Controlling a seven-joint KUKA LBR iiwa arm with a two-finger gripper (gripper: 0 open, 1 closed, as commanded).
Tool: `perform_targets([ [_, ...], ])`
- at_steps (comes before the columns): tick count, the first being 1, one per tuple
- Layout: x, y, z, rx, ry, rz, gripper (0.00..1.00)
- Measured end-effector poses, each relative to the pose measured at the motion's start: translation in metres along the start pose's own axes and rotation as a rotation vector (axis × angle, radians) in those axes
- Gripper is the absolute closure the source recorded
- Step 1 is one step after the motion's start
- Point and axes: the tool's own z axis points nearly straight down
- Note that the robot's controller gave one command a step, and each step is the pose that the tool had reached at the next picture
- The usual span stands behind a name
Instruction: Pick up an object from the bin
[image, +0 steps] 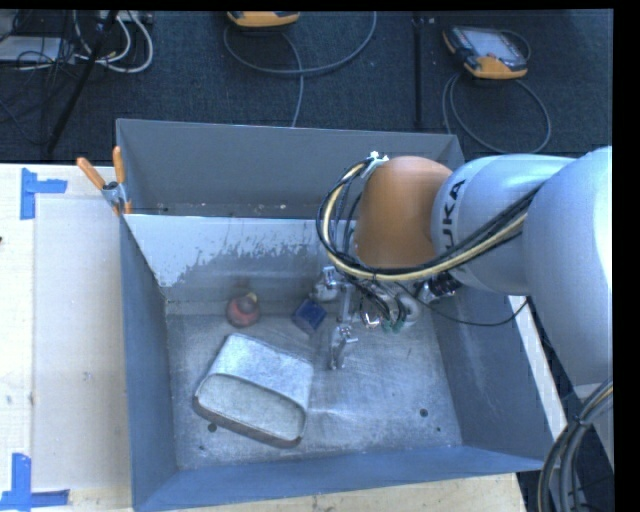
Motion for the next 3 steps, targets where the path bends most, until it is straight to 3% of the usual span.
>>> perform_targets([
  [1,-0.001,0.001,-0.002,-0.002,-0.002,0.001,1.0],
  [2,-0.001,0.001,0.0,-0.003,-0.004,0.0,0.0],
  [3,0.006,0.071,-0.007,0.006,0.002,0.053,0.0],
])
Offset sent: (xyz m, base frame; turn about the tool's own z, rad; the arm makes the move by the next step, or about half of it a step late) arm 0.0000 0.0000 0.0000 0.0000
